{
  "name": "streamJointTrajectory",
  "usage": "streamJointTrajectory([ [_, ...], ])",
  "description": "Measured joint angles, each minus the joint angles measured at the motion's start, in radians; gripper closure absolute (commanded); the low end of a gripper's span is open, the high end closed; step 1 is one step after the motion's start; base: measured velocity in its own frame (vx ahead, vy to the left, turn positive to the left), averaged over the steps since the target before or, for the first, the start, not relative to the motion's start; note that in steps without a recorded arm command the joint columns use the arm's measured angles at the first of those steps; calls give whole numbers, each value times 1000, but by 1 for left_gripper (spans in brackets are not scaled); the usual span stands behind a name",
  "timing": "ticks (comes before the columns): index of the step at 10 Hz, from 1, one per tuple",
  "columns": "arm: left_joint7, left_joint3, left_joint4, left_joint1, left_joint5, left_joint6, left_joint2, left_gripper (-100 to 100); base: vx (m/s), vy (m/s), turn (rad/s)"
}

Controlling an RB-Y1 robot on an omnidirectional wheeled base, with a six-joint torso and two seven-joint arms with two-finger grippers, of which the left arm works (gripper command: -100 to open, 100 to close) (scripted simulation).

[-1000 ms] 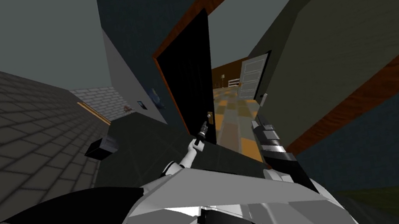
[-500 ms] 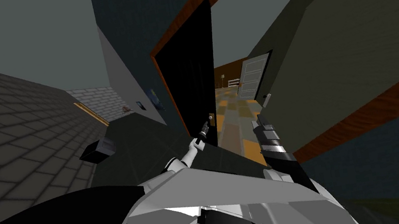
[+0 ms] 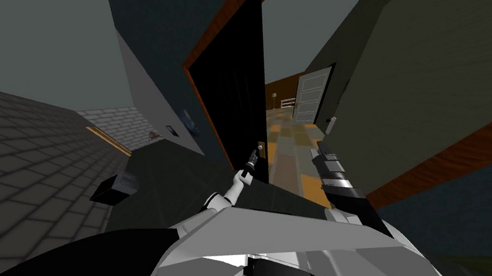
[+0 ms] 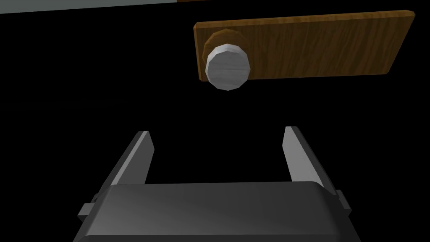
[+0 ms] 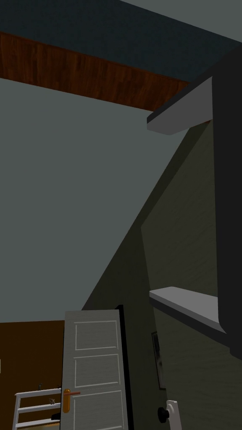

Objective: Push the door open

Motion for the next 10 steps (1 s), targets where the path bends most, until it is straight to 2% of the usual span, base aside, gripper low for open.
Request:
streamJointTrajectory([
  [7,-8,17,12,-6,5,2,-4,-100,166,-64,-20],
  [8,-8,17,12,-7,5,2,-5,100,-7,8,4],
  [10,-8,17,11,-7,5,2,-4,100,-25,16,-15],
])
